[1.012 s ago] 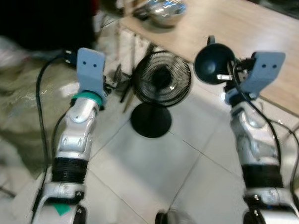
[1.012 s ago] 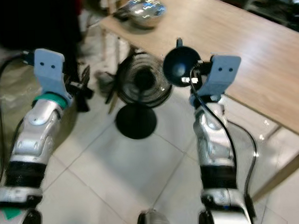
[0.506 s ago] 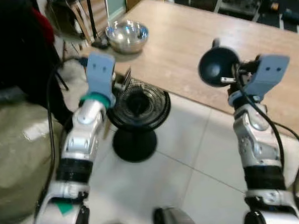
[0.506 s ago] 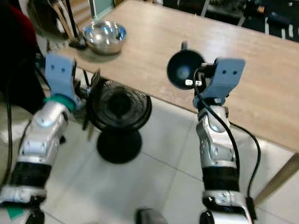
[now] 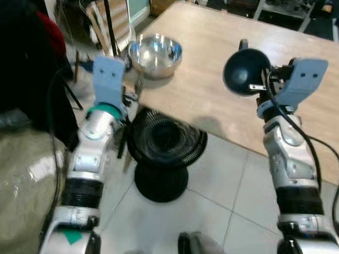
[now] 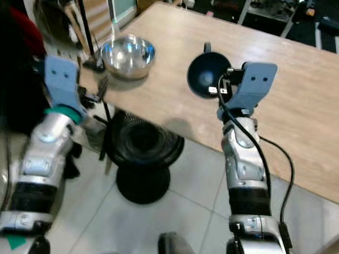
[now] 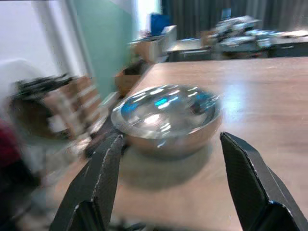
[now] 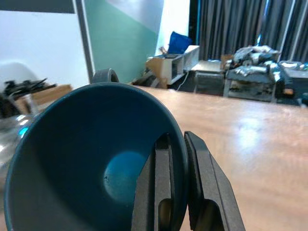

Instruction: Setting the table

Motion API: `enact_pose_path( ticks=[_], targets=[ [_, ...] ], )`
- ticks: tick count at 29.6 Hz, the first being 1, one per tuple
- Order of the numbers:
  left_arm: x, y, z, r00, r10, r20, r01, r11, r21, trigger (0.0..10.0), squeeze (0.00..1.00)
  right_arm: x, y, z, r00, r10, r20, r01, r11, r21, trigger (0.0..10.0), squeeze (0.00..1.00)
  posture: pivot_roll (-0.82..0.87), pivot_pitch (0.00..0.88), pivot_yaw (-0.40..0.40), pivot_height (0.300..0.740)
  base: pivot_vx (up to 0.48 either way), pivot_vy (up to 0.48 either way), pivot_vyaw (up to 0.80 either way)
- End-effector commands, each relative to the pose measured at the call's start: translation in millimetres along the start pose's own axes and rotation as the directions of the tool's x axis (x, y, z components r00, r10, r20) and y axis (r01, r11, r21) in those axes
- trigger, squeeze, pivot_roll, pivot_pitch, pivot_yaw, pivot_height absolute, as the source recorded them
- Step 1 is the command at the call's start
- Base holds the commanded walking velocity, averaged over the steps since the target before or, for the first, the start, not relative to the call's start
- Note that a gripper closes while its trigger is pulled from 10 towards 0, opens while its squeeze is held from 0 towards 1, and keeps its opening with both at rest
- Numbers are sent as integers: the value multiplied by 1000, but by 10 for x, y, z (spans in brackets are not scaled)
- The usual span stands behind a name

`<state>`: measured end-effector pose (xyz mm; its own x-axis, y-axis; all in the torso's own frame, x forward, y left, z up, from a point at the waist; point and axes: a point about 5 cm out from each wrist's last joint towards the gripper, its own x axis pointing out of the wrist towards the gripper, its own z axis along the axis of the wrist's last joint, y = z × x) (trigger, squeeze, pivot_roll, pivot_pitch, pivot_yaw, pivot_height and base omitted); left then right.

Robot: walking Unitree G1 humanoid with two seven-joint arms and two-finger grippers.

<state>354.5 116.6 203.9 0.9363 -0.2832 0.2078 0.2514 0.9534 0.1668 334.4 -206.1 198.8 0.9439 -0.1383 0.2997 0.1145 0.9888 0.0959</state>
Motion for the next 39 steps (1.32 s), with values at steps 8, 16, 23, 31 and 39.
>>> enact_pose_path(
  ticks=[8, 16, 23, 31, 39],
  targets=[
    [-20, 41, -60, 999, 5, -35, -5, 1000, 3, 10000, 0, 0, 3, 14, 1000, -1, 12, 1, 1000, -2, 10000, 0, 26, 0, -4, 740, 256, 0, 0],
    [-24, 10, -54, 999, -19, -38, 19, 1000, -4, 10000, 0, 0, -8, 14, 1000, -3, 10, 3, 999, -43, 10000, 0, 31, 0, -1, 740, 0, 0, 0],
    [-87, -19, 53, 971, -233, -46, 236, 970, 65, 10000, 0, 59, -132, 39, 999, -24, -35, 16, 980, -200, 10000, 0, 34, 0, -2, 740, 0, 0, 0],
    [-207, -44, 118, 895, -434, -100, 445, 882, 156, 10000, 0, 87, -134, -96, 988, 14, -156, -50, 972, -229, 10000, 0, 48, 13, -6, 740, 0, 0, 0],
    [-344, -100, 94, 785, -587, -199, 619, 755, 217, 10000, 0, -10, -147, -324, 932, 103, -348, -180, 964, -197, 10000, 0, 48, 45, -10, 740, 0, 0, 0]
  ],
)
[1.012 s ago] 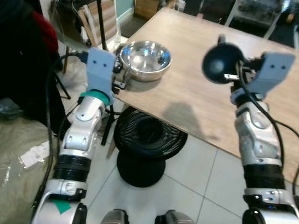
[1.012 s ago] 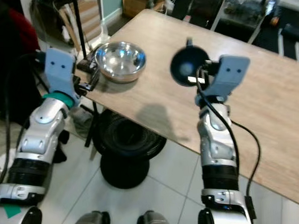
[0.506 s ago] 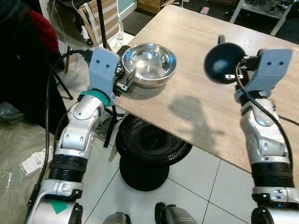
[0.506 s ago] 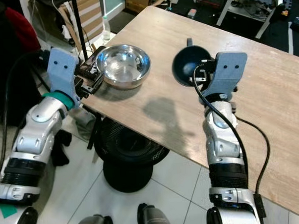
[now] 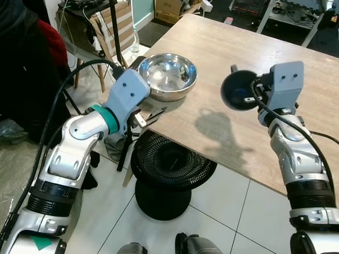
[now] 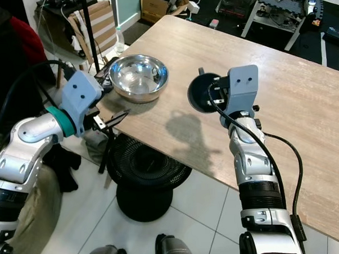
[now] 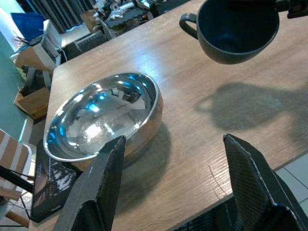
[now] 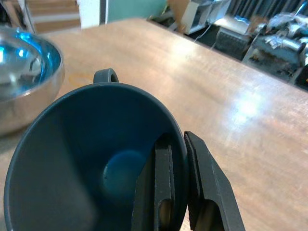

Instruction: Setting the table

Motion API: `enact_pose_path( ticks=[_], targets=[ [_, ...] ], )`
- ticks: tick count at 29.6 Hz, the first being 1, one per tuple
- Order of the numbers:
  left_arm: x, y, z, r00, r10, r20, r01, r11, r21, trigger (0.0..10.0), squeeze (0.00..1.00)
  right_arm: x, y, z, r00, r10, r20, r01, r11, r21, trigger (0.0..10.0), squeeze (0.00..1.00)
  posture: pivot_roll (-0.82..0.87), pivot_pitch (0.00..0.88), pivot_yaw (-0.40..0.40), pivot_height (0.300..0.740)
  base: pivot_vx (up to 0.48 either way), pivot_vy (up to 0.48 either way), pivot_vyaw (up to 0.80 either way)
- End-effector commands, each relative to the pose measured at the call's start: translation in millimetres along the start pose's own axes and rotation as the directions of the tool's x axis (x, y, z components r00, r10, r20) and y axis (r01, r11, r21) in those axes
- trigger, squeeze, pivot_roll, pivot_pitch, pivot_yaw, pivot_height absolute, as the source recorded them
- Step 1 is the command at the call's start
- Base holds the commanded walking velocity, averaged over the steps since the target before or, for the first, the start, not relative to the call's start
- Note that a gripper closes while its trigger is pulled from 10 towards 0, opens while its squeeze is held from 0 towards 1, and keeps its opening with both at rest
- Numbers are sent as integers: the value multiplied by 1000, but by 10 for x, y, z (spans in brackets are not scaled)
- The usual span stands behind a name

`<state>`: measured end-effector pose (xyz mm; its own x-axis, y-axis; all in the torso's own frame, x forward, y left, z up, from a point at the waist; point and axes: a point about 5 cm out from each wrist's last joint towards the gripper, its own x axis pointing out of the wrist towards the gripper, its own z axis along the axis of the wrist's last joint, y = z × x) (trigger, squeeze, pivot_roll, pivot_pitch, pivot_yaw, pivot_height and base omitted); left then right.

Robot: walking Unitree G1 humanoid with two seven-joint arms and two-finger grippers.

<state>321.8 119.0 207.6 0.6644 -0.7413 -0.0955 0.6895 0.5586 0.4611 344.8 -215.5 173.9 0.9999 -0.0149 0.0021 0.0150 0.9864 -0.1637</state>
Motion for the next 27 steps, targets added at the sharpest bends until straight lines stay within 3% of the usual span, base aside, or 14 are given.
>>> enact_pose_path(
  ticks=[1, 13, 14, 17, 21, 23, 27],
  targets=[
    [-4, -96, -8, 997, -73, -18, 74, 997, 19, 10000, 0, -52, -5, -126, 997, 42, -69, -41, 999, 20, 10000, 0, 46, 52, -11, 740, 0, 0, 0],
    [-6, -191, -24, 991, -132, -34, 132, 991, 1, 10000, 0, -67, 48, -170, 990, 87, -110, -86, 996, 16, 10000, 0, 46, 62, -9, 740, 0, 0, 0],
    [-5, -215, -28, 990, -135, -34, 135, 991, -9, 10000, 0, -78, 113, -143, 987, 128, -93, -123, 991, 55, 10000, 0, 45, 65, -11, 740, 0, 0, 0],
    [-5, -215, -28, 990, -135, -34, 135, 991, -9, 10000, 0, -78, 113, -143, 987, 128, -93, -123, 991, 55, 10000, 0, 45, 65, -11, 740, 0, 0, 0],
    [5, -266, -32, 990, -139, -32, 138, 990, -28, 10000, 0, -80, 310, -53, 981, 193, -33, -185, 969, 166, 10000, 0, 50, 65, -15, 740, 0, 0, 0],
    [5, -266, -32, 990, -139, -32, 138, 990, -28, 10000, 0, -80, 310, -53, 981, 193, -33, -185, 969, 166, 10000, 0, 50, 65, -15, 740, 0, 0, 0],
    [16, -283, -25, 991, -132, -28, 131, 991, -38, 10000, 0, -103, 464, -96, 970, 238, -55, -224, 957, 185, 10000, 0, 47, 65, -16, 740, 0, 0, 0]
  ],
)
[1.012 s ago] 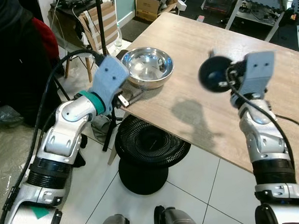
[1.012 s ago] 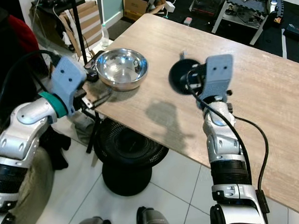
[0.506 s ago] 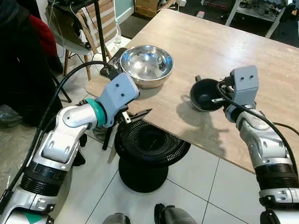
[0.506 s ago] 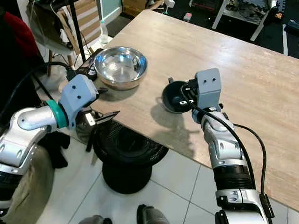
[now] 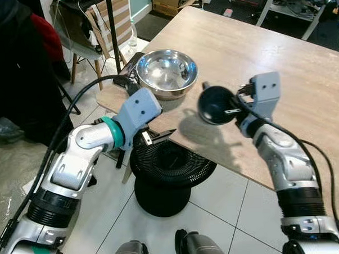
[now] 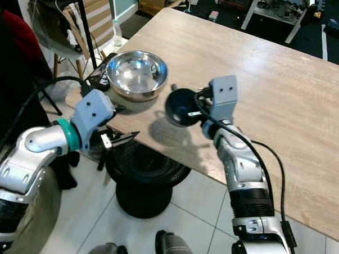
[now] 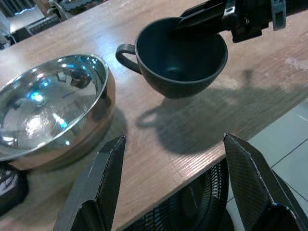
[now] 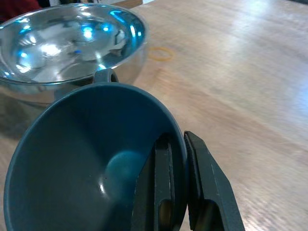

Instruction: Setting the table

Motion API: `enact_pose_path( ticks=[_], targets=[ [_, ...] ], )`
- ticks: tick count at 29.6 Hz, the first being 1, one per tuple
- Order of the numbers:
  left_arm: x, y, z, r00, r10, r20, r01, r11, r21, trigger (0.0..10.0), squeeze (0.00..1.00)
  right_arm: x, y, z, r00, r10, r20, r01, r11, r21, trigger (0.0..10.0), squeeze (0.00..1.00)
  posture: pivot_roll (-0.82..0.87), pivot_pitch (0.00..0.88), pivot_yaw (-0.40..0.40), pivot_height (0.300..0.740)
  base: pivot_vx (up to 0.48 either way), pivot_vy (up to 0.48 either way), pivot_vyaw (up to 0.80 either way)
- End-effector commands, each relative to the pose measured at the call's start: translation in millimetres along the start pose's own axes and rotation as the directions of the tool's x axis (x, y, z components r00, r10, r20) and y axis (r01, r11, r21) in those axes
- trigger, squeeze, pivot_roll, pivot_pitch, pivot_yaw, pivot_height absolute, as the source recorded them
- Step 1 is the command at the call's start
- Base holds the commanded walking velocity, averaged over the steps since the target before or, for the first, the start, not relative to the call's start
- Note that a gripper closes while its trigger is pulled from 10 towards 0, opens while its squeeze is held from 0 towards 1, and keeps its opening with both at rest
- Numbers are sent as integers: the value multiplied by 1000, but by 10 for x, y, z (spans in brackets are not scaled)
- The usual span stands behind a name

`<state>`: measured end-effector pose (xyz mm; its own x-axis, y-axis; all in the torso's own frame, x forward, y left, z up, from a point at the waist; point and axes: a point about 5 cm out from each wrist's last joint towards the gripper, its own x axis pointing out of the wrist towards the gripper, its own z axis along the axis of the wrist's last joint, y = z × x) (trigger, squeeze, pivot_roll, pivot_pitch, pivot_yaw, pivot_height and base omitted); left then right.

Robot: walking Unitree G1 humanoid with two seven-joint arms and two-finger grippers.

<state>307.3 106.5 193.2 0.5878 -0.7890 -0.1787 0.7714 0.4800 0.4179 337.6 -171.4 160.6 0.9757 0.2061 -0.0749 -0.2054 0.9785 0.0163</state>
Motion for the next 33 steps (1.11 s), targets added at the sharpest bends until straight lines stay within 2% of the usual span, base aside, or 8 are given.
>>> enact_pose_path(
  ticks=[1, 7, 13, 22, 23, 24, 25, 33],
  targets=[
    [12, -48, 13, 1000, -15, 5, 15, 1000, -7, 10000, 0, -21, 32, -52, 1000, 15, -21, -15, 1000, 15, 10000, 0, 47, 65, -16, 740, 0, 0, 0],
    [23, -48, 18, 1000, -9, 9, 9, 1000, -12, 10000, 0, 3, 49, -66, 999, -39, -5, 39, 999, 10, 10000, 51, 48, 64, -17, 740, 0, 0, 0],
    [27, -52, 31, 1000, -5, 13, 5, 1000, -16, 10000, 0, 12, -120, -1, 984, -172, 37, 173, 984, -35, 10000, 125, 51, 62, -16, 740, 0, 0, 0],
    [28, -42, 40, 1000, 3, 14, -3, 1000, -17, 10000, 0, -8, -160, 16, 984, -175, 40, 177, 983, -56, 10000, 129, 48, 59, -16, 740, 0, 0, 0],
    [29, -42, 40, 1000, 4, 14, -4, 1000, -17, 10000, 0, -10, -156, 12, 984, -173, 39, 175, 983, -58, 10000, 231, 47, 57, -17, 740, 0, 0, 0],
    [29, -42, 40, 1000, 4, 14, -4, 1000, -17, 10000, 0, -10, -156, 12, 984, -173, 39, 175, 983, -58, 10000, 231, 47, 57, -17, 740, 0, 0, 0],
    [29, -42, 40, 1000, 5, 15, -5, 1000, -17, 10000, 0, -10, -149, 8, 985, -170, 38, 172, 983, -57, 10000, 1000, 48, 56, -16, 740, 0, 0, 0],
    [36, -41, 39, 1000, 7, 16, -7, 1000, -16, 10000, 0, 1, -168, 35, 981, -184, 57, 186, 982, -38, 10000, 1000, 46, 47, -16, 740, 0, 0, 0]
  ],
)
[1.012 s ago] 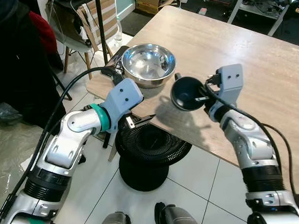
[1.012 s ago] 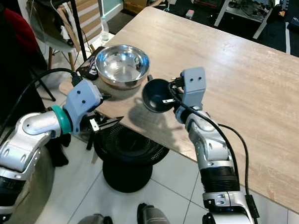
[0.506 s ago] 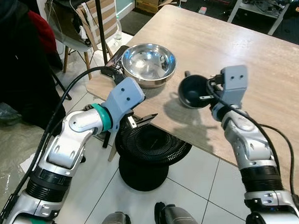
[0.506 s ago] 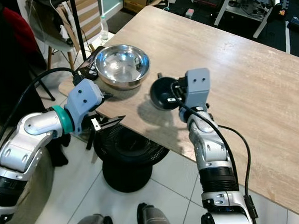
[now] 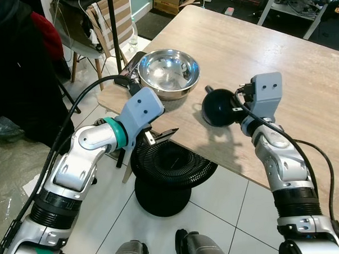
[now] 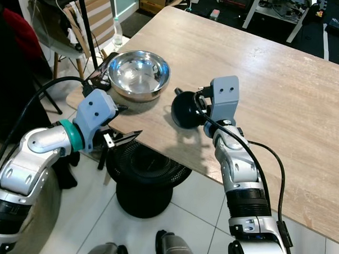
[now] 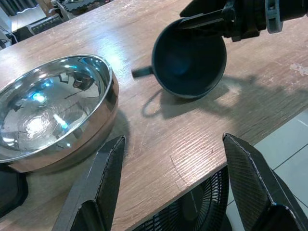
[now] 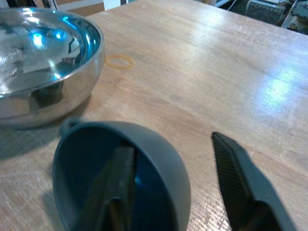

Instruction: Setting the table

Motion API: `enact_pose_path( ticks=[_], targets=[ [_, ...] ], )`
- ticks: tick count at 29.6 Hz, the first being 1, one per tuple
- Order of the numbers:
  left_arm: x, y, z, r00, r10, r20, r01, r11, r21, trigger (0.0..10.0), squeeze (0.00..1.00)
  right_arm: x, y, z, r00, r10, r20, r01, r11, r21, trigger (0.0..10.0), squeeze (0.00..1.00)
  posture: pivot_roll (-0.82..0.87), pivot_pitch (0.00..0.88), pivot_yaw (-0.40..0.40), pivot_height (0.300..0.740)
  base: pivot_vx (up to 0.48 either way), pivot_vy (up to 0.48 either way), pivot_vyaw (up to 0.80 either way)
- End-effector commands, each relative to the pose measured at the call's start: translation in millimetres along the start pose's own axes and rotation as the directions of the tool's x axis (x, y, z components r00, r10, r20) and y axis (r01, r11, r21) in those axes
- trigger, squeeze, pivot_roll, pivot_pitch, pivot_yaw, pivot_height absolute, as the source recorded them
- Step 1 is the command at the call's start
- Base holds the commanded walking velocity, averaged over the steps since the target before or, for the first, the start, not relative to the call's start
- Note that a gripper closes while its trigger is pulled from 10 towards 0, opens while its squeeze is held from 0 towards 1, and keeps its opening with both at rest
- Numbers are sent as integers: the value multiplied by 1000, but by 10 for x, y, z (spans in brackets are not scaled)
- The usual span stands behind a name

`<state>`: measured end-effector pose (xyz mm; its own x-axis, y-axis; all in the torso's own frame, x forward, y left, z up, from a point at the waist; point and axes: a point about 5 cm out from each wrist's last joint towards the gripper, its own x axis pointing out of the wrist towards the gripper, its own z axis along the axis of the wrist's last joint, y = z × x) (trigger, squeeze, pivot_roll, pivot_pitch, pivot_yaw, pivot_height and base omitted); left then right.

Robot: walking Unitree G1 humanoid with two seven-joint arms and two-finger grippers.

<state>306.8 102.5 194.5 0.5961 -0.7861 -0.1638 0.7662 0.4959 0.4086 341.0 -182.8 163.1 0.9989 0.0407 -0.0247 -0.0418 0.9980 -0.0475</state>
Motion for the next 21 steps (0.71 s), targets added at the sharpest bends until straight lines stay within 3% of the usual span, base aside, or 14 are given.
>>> enact_pose_path(
  ticks=[1, 7, 8, 9, 10, 11, 12, 13, 14, 21],
  targets=[
    [10, -25, 10, 1000, -7, 6, 7, 1000, -3, 10000, 0, 3, -55, 9, 1000, -21, 6, 21, 1000, 14, 10000, 1000, 46, 47, -16, 740, 0, 0, 0],
    [18, -27, 12, 1000, -5, 9, 5, 1000, -5, 10000, 0, 9, -51, -4, 1000, -14, -5, 14, 1000, 13, 10000, 1000, 44, 45, -17, 740, 0, 0, 0],
    [20, -23, 14, 1000, -1, 10, 1, 1000, -5, 10000, 0, 11, -42, -22, 1000, -7, -11, 7, 1000, 3, 7216, 1000, 46, 46, -20, 740, 0, 0, 0],
    [21, -20, 15, 1000, 1, 10, -1, 1000, -5, 10000, 0, 12, -35, -33, 1000, -2, -16, 2, 1000, -5, 7216, 1000, 46, 46, -20, 740, 0, 0, 0],
    [21, -13, 17, 1000, 6, 10, -6, 1000, -5, 10000, 0, 15, -19, -54, 1000, 7, -23, -7, 1000, -13, 1373, 1000, 47, 47, -20, 740, 0, 0, 0],
    [21, -13, 17, 1000, 6, 10, -6, 1000, -5, 10000, 0, 15, -19, -54, 1000, 7, -23, -7, 1000, -13, 1373, 1000, 47, 47, -20, 740, 0, 0, 0],
    [17, -9, 17, 1000, 9, 10, -9, 1000, -5, 10000, 0, 16, -12, -63, 1000, 7, -27, -8, 1000, -26, 0, 592, 47, 48, -21, 740, 0, 0, 0],
    [17, -9, 17, 1000, 9, 10, -9, 1000, -5, 10000, 0, 16, -12, -63, 1000, 7, -27, -8, 1000, -26, 0, 592, 47, 48, -21, 740, 0, 0, 0],
    [16, -7, 17, 1000, 10, 10, -10, 1000, -5, 10000, 0, 16, -9, -67, 1000, 9, -29, -10, 999, -34, 0, 0, 47, 48, -21, 740, 0, 0, 0],
    [16, 2, 23, 1000, 20, 12, -20, 1000, -8, 10000, 0, 10, 10, -116, 998, 27, -60, -30, 999, -44, 0, 0, 48, 51, -23, 740, 0, 0, 0]
  ],
)
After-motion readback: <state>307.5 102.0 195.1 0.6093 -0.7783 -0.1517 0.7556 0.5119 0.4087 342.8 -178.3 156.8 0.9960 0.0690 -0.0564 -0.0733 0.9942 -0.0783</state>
